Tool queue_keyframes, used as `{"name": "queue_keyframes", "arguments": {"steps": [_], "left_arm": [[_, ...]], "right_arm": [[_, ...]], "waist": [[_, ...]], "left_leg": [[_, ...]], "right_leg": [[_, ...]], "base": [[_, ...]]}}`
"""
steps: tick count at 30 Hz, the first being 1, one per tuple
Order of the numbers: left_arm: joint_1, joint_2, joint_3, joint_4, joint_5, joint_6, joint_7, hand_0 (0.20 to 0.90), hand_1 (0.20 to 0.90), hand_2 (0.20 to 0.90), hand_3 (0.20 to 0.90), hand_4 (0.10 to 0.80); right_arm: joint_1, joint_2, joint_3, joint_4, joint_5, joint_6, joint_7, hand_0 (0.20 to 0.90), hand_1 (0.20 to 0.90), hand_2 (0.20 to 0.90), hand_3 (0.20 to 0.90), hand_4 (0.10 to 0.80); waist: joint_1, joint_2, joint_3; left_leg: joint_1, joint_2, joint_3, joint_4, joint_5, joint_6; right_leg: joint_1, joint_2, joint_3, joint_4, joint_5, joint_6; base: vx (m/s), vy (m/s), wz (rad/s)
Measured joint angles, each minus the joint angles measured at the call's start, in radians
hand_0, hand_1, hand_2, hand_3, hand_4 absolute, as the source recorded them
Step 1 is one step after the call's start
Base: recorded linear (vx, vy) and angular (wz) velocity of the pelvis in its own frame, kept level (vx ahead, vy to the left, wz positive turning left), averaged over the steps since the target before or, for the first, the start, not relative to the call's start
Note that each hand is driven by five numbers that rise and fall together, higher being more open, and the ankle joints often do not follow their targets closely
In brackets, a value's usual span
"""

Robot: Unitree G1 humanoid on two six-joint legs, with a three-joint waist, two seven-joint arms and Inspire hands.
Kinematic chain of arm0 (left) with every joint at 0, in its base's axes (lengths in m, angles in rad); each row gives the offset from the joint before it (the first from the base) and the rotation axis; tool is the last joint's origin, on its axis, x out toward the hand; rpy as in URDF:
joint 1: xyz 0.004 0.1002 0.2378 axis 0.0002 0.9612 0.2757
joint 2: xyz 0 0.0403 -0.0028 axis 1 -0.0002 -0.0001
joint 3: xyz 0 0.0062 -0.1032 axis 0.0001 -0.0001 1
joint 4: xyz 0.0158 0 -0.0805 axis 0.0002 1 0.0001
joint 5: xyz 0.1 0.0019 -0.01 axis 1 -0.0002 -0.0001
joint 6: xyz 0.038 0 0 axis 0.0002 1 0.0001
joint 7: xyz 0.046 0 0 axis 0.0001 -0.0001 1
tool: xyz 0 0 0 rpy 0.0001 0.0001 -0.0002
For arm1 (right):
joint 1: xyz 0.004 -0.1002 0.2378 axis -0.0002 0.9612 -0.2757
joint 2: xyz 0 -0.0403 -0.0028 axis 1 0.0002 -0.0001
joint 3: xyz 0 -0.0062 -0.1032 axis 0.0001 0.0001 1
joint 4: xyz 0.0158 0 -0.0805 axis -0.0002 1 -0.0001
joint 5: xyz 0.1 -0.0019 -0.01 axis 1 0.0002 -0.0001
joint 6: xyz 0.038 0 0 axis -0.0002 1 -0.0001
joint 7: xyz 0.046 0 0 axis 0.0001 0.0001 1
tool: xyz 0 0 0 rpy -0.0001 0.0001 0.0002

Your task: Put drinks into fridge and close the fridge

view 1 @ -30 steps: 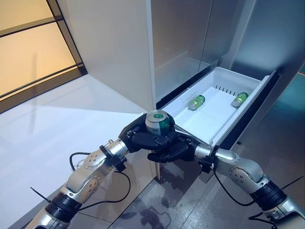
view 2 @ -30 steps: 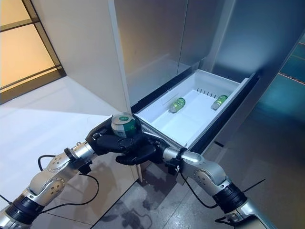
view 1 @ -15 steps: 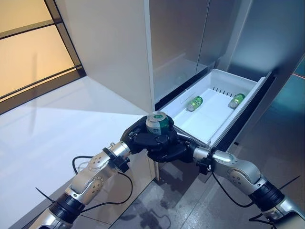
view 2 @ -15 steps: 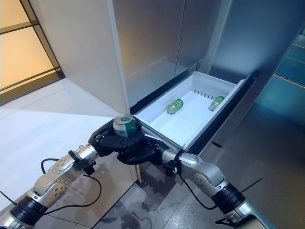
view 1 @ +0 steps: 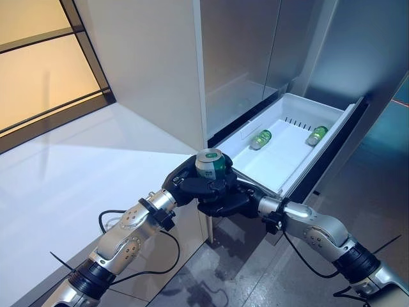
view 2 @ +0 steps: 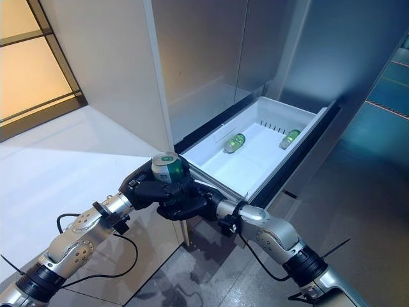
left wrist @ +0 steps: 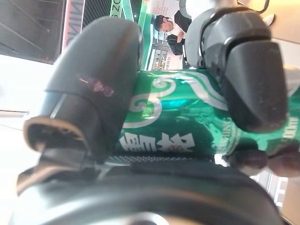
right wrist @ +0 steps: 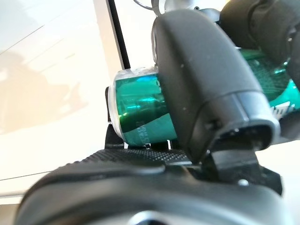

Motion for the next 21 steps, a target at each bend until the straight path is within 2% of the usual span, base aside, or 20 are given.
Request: {"name": "queue_keyframes", "arguments": {"steps": [1, 2, 7, 10, 15, 17, 21], "left_arm": [[0.000, 0.000, 0.000, 0.000, 0.001, 0.000, 0.000, 0.368, 0.368, 0.368, 0.280, 0.180], [0.000, 0.000, 0.000, 0.000, 0.004, 0.000, 0.001, 0.900, 0.900, 0.900, 0.900, 0.800], [0.000, -0.014, 0.000, 0.000, 0.028, -0.018, 0.025, 0.900, 0.900, 0.900, 0.900, 0.800], [0.000, -0.045, 0.002, 0.000, 0.100, -0.092, 0.091, 0.900, 0.900, 0.900, 0.900, 0.800], [0.000, -0.082, 0.015, -0.015, 0.126, -0.222, 0.171, 0.900, 0.900, 0.900, 0.900, 0.800], [0.000, -0.105, 0.051, -0.022, 0.132, -0.271, 0.200, 0.900, 0.900, 0.900, 0.900, 0.800], [-0.014, -0.155, 0.186, -0.086, 0.137, -0.392, 0.267, 0.900, 0.900, 0.900, 0.900, 0.800]], "right_arm": [[0.000, 0.000, 0.000, 0.000, 0.000, 0.000, -0.001, 0.300, 0.300, 0.300, 0.200, 0.100], [0.000, 0.000, 0.001, 0.000, 0.000, 0.000, -0.001, 0.300, 0.300, 0.300, 0.200, 0.100], [0.000, 0.004, 0.001, 0.000, 0.000, -0.004, -0.015, 0.300, 0.300, 0.300, 0.200, 0.100], [-0.003, 0.023, -0.003, 0.000, 0.007, -0.012, -0.027, 0.300, 0.300, 0.300, 0.200, 0.100], [-0.014, 0.075, -0.013, -0.007, 0.037, -0.013, -0.032, 0.300, 0.300, 0.300, 0.200, 0.100], [-0.018, 0.083, -0.012, -0.028, 0.038, -0.012, -0.032, 0.300, 0.300, 0.300, 0.200, 0.100], [-0.018, 0.084, -0.012, -0.078, 0.030, -0.011, -0.035, 0.300, 0.300, 0.300, 0.200, 0.100]], "waist": [[0.000, 0.000, 0.000], [0.000, 0.000, 0.000], [0.002, 0.000, 0.000], [0.002, 0.000, 0.000], [0.004, -0.001, -0.001], [0.006, -0.003, 0.000], [0.013, -0.009, 0.002]], "left_leg": [[0.000, 0.000, 0.000, 0.000, 0.000, 0.000], [0.001, 0.000, 0.000, 0.000, 0.000, 0.000], [0.006, 0.000, 0.000, 0.000, 0.000, 0.000], [0.006, 0.000, 0.000, 0.000, 0.000, 0.000], [0.000, 0.000, -0.001, 0.000, 0.000, 0.000], [-0.006, 0.000, -0.001, 0.000, 0.000, 0.000], [-0.011, 0.000, -0.004, 0.000, 0.000, 0.000]], "right_leg": [[0.000, 0.000, 0.000, 0.000, 0.000, 0.000], [0.001, 0.000, 0.000, 0.000, 0.000, 0.000], [0.006, 0.000, 0.000, 0.000, 0.000, 0.000], [0.005, 0.000, 0.000, 0.000, 0.001, -0.001], [0.000, 0.000, -0.001, 0.000, 0.000, 0.000], [-0.005, 0.000, -0.001, 0.000, 0.000, 0.000], [-0.009, 0.000, -0.003, 0.000, -0.001, 0.001]], "base": [[0.000, 0.000, 0.00], [0.000, 0.000, 0.00], [0.000, 0.000, 0.00], [0.000, 0.000, 0.00], [0.000, 0.000, 0.00], [0.000, 0.000, 0.00], [0.000, 0.000, 0.00]]}}
